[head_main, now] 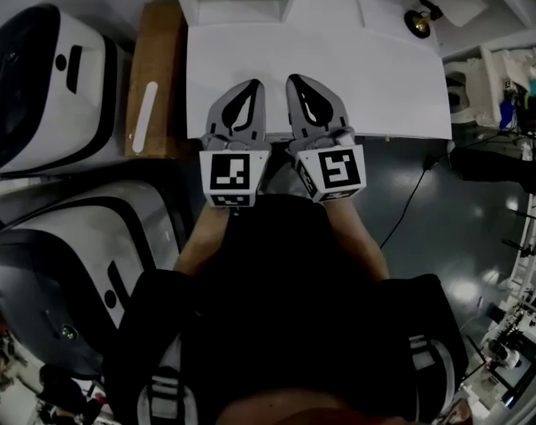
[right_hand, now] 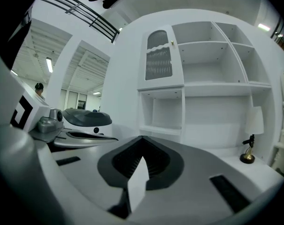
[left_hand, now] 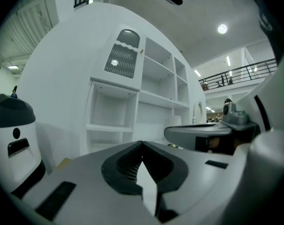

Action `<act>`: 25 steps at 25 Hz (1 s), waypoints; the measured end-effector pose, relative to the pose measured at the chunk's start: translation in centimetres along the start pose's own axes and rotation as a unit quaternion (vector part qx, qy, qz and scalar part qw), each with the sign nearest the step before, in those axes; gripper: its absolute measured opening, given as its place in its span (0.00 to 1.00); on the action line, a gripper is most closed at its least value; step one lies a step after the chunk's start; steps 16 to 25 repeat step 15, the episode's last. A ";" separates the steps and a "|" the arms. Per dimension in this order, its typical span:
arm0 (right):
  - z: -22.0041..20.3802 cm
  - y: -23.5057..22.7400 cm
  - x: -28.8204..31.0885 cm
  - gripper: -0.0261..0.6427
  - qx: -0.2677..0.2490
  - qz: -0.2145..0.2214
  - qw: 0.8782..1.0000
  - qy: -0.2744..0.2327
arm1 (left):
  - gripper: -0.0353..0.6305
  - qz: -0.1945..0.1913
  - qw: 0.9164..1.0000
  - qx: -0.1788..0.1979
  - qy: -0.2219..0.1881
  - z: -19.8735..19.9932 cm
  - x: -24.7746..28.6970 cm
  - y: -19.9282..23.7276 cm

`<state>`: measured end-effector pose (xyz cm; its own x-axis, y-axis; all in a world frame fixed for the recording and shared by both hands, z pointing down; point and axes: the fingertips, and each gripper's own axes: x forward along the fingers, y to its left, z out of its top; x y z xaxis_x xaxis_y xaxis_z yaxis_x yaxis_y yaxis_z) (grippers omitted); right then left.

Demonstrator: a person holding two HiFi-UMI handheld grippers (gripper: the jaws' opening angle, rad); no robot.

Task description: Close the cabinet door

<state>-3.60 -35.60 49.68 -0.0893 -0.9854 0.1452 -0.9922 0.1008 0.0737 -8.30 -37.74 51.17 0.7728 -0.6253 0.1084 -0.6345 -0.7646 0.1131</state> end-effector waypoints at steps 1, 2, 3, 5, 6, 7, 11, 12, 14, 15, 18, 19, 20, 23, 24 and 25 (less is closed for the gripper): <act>0.0 0.0 0.1 0.07 -0.003 0.002 1.000 0.001 | 0.07 0.001 1.000 -0.005 0.001 -0.2 0.0 0.1; 0.1 0.0 0.3 0.07 -0.004 0.002 1.000 0.001 | 0.07 0.003 1.000 -0.008 0.002 -0.3 0.0 0.2; 0.1 -0.1 0.4 0.07 -0.006 0.002 1.000 0.001 | 0.07 0.003 1.000 -0.009 0.002 -0.5 0.0 0.3; 0.1 -0.1 0.6 0.07 -0.009 0.003 1.000 0.004 | 0.07 0.005 1.000 -0.011 0.004 -0.7 0.1 0.5; 0.1 0.0 0.7 0.07 -0.011 0.005 1.000 0.005 | 0.07 0.007 1.000 -0.012 0.005 -0.9 0.1 0.7; 0.1 0.1 0.8 0.07 -0.012 0.007 1.000 0.007 | 0.07 0.009 1.000 -0.014 0.005 -1.0 0.0 1.0; -0.1 0.4 1.4 0.07 -0.017 0.015 1.000 0.013 | 0.07 0.018 0.999 -0.029 0.003 -1.0 -0.3 2.0; 0.1 0.4 1.6 0.07 -0.019 0.016 1.000 0.011 | 0.07 0.019 0.999 -0.030 0.002 -0.9 -0.3 2.3; 0.6 0.5 2.0 0.07 -0.023 0.016 1.000 0.006 | 0.07 0.020 0.999 -0.029 0.000 -0.6 -0.4 2.7; 0.9 0.5 2.2 0.07 -0.024 0.016 1.000 0.005 | 0.07 0.020 0.999 -0.029 0.000 -0.4 -0.5 2.9; 0.9 0.5 2.2 0.07 -0.024 0.016 1.000 0.005 | 0.07 0.020 0.999 -0.029 0.000 -0.4 -0.5 2.9; 0.9 0.5 2.2 0.07 -0.024 0.016 1.000 0.005 | 0.07 0.020 0.999 -0.029 0.000 -0.4 -0.5 2.9; 0.9 0.5 2.2 0.07 -0.024 0.016 1.000 0.005 | 0.07 0.020 0.999 -0.029 0.000 -0.4 -0.5 2.9; 0.9 0.5 2.2 0.07 -0.024 0.016 1.000 0.005 | 0.07 0.020 0.999 -0.029 0.000 -0.4 -0.5 2.9; 0.9 0.5 2.2 0.07 -0.024 0.016 1.000 0.005 | 0.07 0.020 0.999 -0.029 0.000 -0.4 -0.5 2.9; 0.9 0.5 2.2 0.07 -0.024 0.016 1.000 0.005 | 0.07 0.020 0.999 -0.029 0.000 -0.4 -0.5 2.9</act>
